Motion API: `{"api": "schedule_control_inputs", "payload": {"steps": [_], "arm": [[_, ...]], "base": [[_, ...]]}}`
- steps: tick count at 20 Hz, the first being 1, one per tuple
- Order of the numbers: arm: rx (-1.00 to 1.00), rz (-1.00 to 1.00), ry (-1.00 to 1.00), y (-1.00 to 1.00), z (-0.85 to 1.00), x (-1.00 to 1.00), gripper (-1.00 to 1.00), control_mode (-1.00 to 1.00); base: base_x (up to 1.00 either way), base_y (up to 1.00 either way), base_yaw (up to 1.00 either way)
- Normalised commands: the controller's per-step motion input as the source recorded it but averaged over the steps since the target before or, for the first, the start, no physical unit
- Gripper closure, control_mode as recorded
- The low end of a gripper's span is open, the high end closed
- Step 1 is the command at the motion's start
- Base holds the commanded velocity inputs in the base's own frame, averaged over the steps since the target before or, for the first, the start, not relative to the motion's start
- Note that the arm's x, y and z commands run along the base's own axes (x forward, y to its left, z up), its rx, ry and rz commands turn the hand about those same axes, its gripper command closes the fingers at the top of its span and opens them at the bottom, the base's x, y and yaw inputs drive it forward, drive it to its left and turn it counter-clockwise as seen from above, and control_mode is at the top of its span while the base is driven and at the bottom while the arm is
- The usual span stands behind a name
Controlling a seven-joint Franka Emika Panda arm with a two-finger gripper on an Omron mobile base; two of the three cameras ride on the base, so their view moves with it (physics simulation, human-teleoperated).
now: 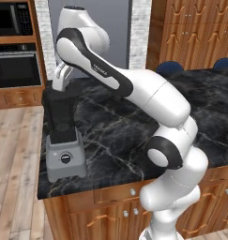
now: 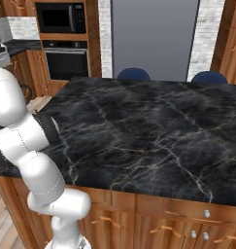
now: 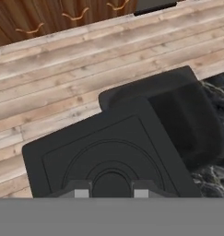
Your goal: Close the lid blender by securely placing the lid on top.
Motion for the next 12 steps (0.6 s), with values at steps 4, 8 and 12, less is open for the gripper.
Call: {"api": "schedule_control_inputs", "payload": {"steps": [4, 8, 12], "arm": [[0.0, 0.0, 0.0, 0.0, -0.2, 0.19, 1.0, -1.0], [0.0, 0.0, 0.0, 0.0, -0.2, 0.29, 1.0, -1.0], [0.0, 0.0, 0.0, 0.05, -0.19, 0.27, 1.0, -1.0]], "base": [[0.0, 0.0, 0.0], [0.0, 0.0, 0.0], [0.0, 0.0, 0.0]]}}
